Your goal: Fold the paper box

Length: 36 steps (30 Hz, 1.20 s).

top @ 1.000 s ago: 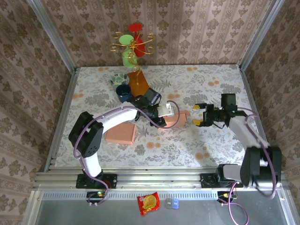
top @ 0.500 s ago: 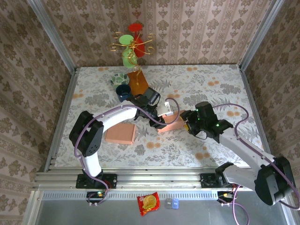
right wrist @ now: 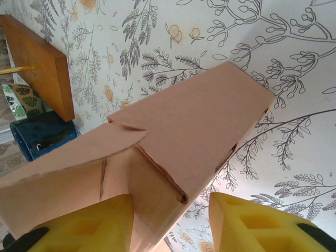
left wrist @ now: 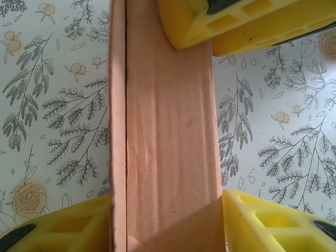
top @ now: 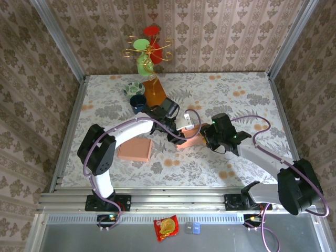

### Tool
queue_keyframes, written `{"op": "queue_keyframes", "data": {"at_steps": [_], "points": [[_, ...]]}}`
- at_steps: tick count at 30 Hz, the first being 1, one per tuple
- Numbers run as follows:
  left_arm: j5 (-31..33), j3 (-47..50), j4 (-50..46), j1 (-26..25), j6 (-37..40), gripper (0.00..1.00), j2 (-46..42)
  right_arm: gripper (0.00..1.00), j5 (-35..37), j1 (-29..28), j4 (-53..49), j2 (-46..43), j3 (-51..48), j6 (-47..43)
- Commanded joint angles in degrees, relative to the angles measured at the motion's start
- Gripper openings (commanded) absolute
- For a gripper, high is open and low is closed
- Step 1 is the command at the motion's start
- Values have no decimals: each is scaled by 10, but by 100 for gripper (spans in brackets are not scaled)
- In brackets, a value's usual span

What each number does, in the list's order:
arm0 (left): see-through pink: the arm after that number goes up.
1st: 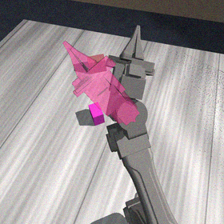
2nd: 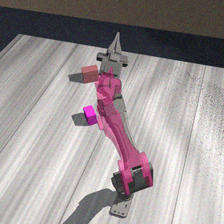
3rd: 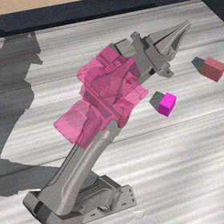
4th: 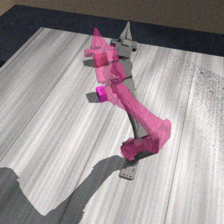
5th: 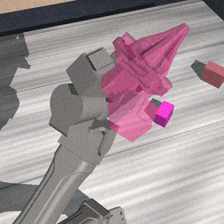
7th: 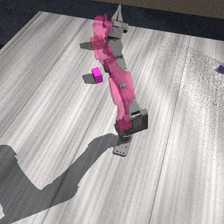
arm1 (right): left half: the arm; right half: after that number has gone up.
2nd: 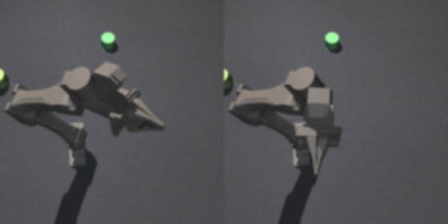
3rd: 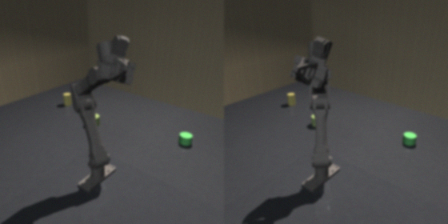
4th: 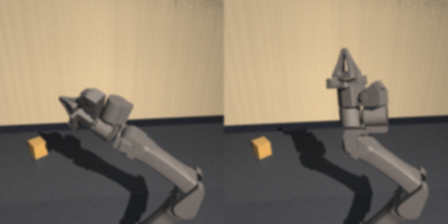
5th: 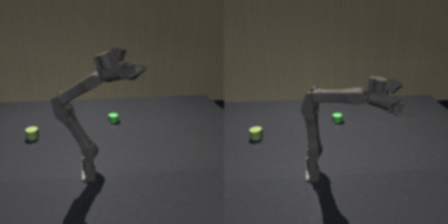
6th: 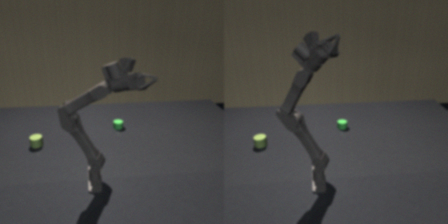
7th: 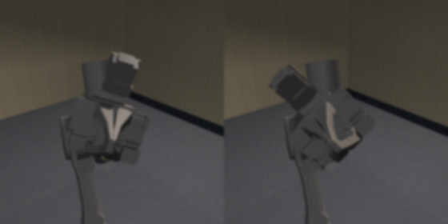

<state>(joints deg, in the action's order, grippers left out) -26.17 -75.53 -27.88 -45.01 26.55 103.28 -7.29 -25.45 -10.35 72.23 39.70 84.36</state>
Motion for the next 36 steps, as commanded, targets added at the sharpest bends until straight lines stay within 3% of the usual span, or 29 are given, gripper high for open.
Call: {"op": "queue_keyframes", "data": {"at_steps": [1, 8, 11, 15, 20, 23, 27, 36], "points": [[-8, -18, -11, -6, 3, 52, 11, 40, 25, -4, -25, 11, -9, 22], [-2, -17, -12, -8, 7, 50, 7, 39, 26, -4, -55, 11, 19, 0], [-5, -14, -12, -7, 13, 45, 2, 41, 19, 0, -77, 0, 50, -66], [-14, -6, -10, -2, 19, 44, -8, 45, -15, 31, -131, -35, 105, -264], [-27, -3, -27, 4, 44, 43, -13, 45, -131, 139, -202, -74, 141, -514], [-30, -2, -37, 9, 56, 43, -16, 44, -173, 172, -270, -58, 170, -629], [-39, -5, -48, 17, 65, 43, -18, 44, -187, 166, -310, -19, 202, -718], [-48, -5, -56, 17, 67, 43, -17, 46, -108, 113, -338, 61, 251, -794]]}}
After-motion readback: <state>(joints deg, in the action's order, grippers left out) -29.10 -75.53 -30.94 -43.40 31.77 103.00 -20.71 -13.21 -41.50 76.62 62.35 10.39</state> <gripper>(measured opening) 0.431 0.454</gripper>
